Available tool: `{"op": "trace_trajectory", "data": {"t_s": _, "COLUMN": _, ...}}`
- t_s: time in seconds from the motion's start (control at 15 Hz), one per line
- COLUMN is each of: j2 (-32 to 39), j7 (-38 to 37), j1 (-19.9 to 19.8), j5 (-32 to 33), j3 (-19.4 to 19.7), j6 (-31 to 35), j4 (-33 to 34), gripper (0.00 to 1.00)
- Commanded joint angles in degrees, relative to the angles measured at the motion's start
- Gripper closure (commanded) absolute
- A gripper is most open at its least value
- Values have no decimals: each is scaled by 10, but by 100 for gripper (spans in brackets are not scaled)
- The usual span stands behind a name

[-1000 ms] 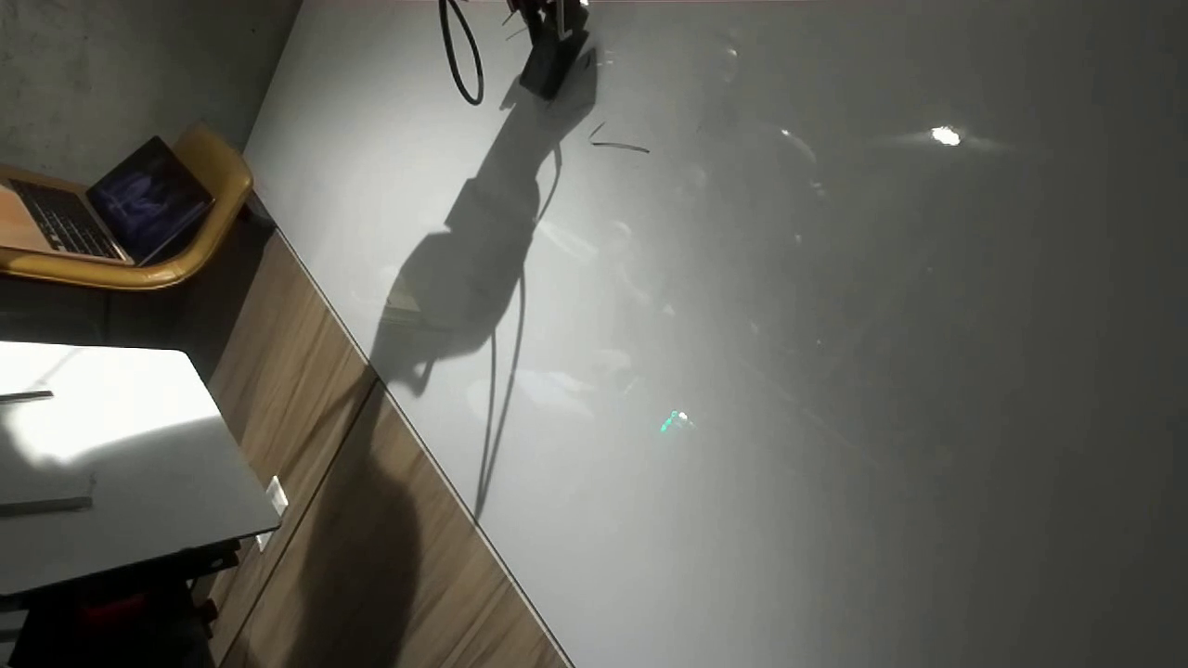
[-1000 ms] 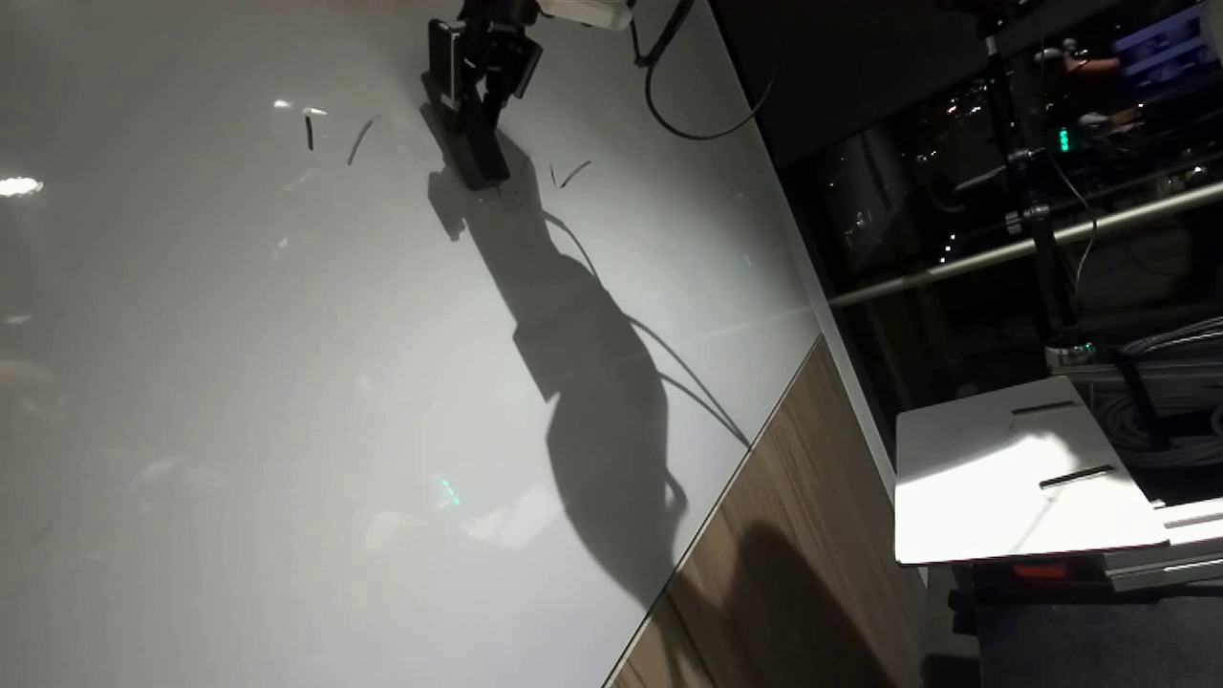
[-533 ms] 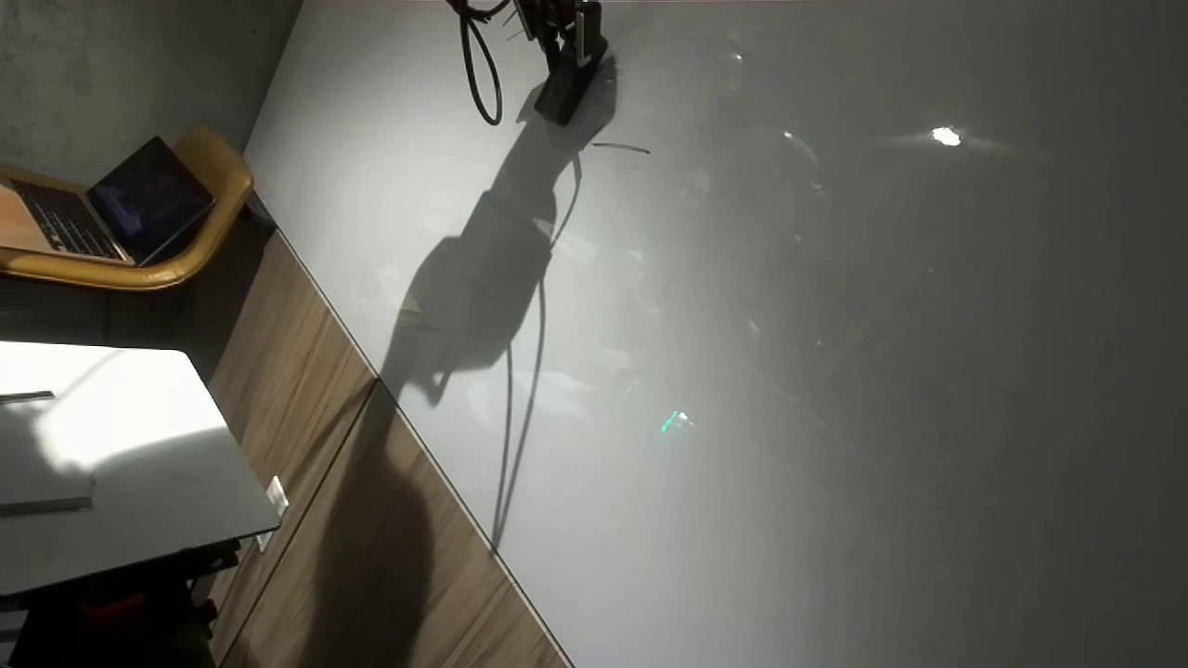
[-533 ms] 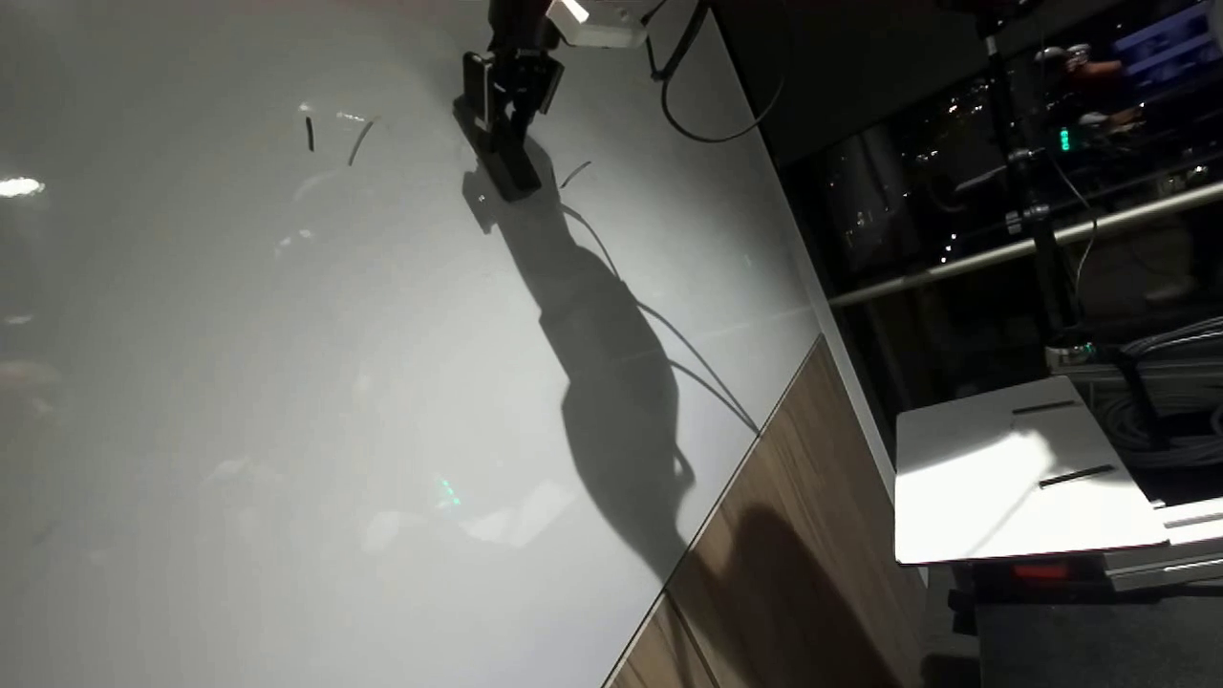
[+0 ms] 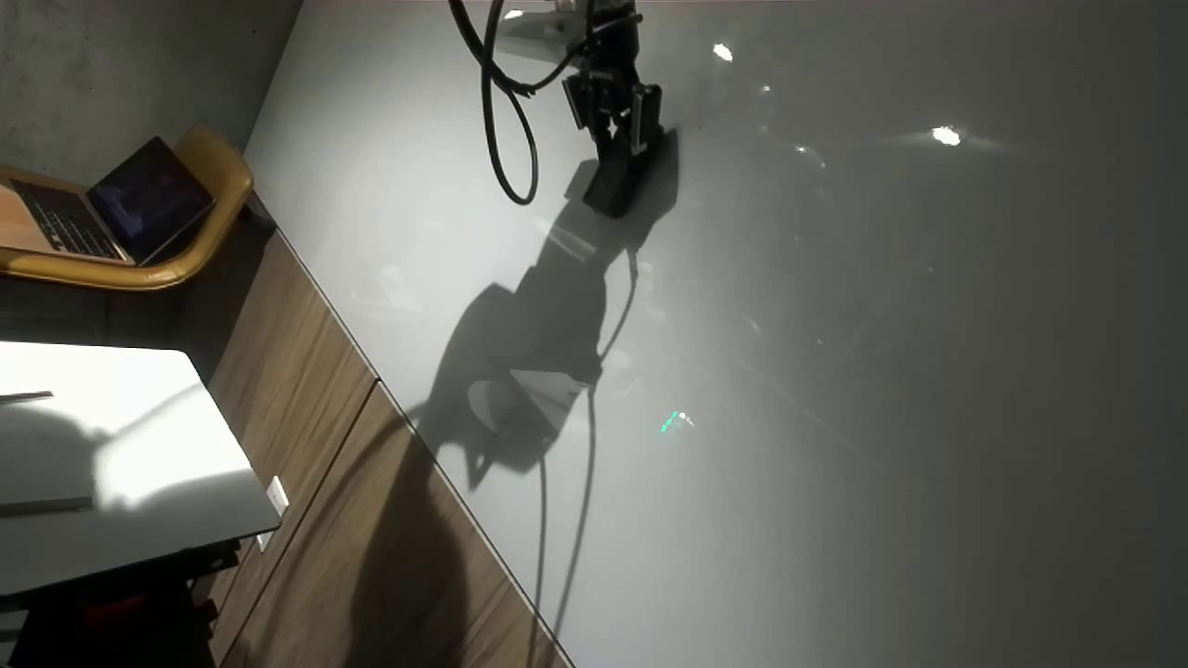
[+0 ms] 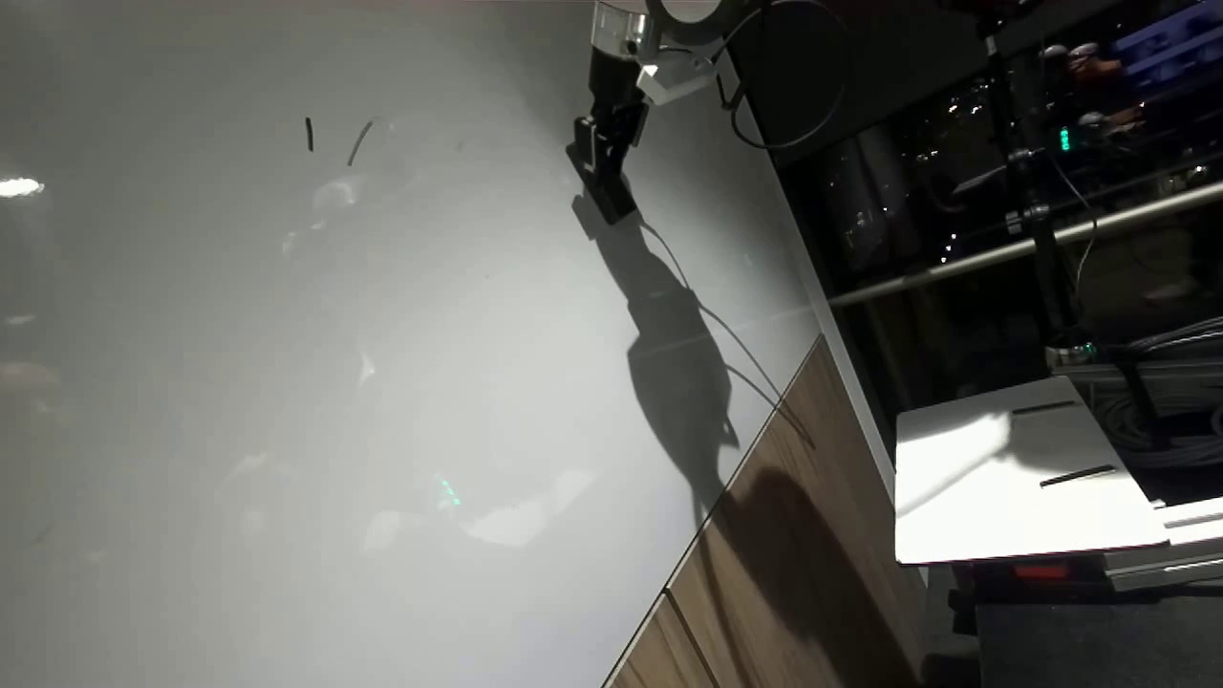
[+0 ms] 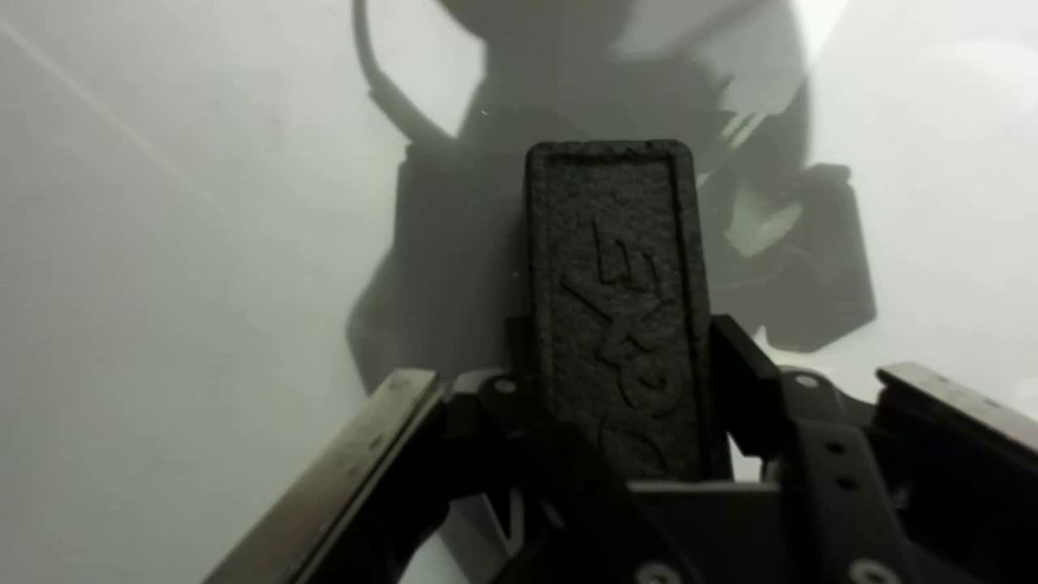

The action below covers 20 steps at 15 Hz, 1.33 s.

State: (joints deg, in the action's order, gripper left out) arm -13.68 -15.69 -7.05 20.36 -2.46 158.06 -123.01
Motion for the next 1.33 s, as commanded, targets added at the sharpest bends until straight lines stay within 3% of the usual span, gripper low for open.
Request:
{"op": "trace_trajectory", "data": {"t_s": 0.0, "j2": 62, "j7": 25, "j1": -27, "j5": 6, "j3": 34, "j6": 40, "j4": 33, "gripper": 71}}
{"op": "trace_trajectory", "data": {"t_s": 0.13, "j2": 54, "j7": 20, "j1": -25, "j5": 5, "j3": 30, "j6": 33, "j4": 20, "gripper": 71}}
{"op": "trace_trajectory", "data": {"t_s": 0.47, "j2": -41, "j7": -12, "j1": 18, "j5": -7, "j3": -20, "j6": 10, "j4": -61, "gripper": 71}}
{"op": "trace_trajectory", "data": {"t_s": 0.73, "j2": -57, "j7": -37, "j1": 66, "j5": -16, "j3": -64, "j6": -4, "j4": -50, "gripper": 71}}
{"op": "trace_trajectory", "data": {"t_s": 0.93, "j2": -57, "j7": -34, "j1": 78, "j5": -33, "j3": -106, "j6": -13, "j4": -24, "gripper": 71}}
{"op": "trace_trajectory", "data": {"t_s": 1.27, "j2": -45, "j7": -22, "j1": 99, "j5": -41, "j3": -142, "j6": -23, "j4": 26, "gripper": 71}}
